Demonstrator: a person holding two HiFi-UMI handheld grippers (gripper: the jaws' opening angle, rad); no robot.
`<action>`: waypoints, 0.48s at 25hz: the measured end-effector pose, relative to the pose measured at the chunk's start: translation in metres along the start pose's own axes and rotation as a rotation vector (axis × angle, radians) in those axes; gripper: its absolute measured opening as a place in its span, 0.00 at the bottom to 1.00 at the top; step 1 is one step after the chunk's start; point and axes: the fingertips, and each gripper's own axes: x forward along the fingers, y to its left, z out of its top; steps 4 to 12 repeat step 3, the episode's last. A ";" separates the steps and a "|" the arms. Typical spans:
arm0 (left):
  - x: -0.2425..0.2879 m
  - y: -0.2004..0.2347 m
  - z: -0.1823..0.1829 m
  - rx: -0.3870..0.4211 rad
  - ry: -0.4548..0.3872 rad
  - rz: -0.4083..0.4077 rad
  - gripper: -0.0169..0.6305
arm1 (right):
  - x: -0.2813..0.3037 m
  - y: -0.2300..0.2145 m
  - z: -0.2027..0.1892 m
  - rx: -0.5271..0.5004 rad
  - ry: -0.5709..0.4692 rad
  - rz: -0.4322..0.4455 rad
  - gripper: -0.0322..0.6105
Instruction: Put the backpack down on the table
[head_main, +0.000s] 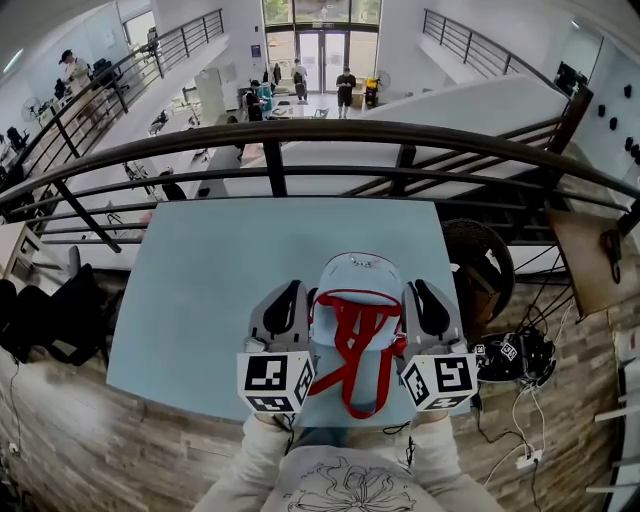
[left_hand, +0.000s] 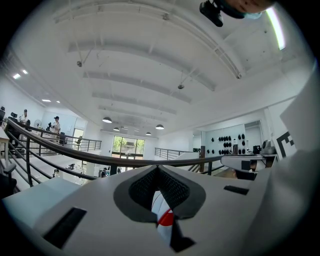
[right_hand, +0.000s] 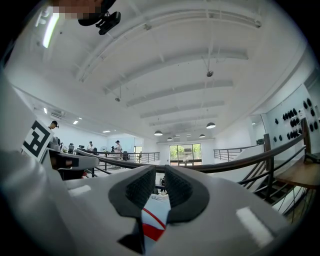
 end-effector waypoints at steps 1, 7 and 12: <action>0.001 0.001 0.000 0.000 0.000 -0.001 0.04 | 0.001 0.000 0.000 0.001 0.000 -0.001 0.15; 0.002 0.003 0.000 -0.002 -0.001 -0.004 0.04 | 0.002 0.001 -0.001 0.001 0.001 -0.003 0.15; 0.002 0.003 0.000 -0.002 -0.001 -0.004 0.04 | 0.002 0.001 -0.001 0.001 0.001 -0.003 0.15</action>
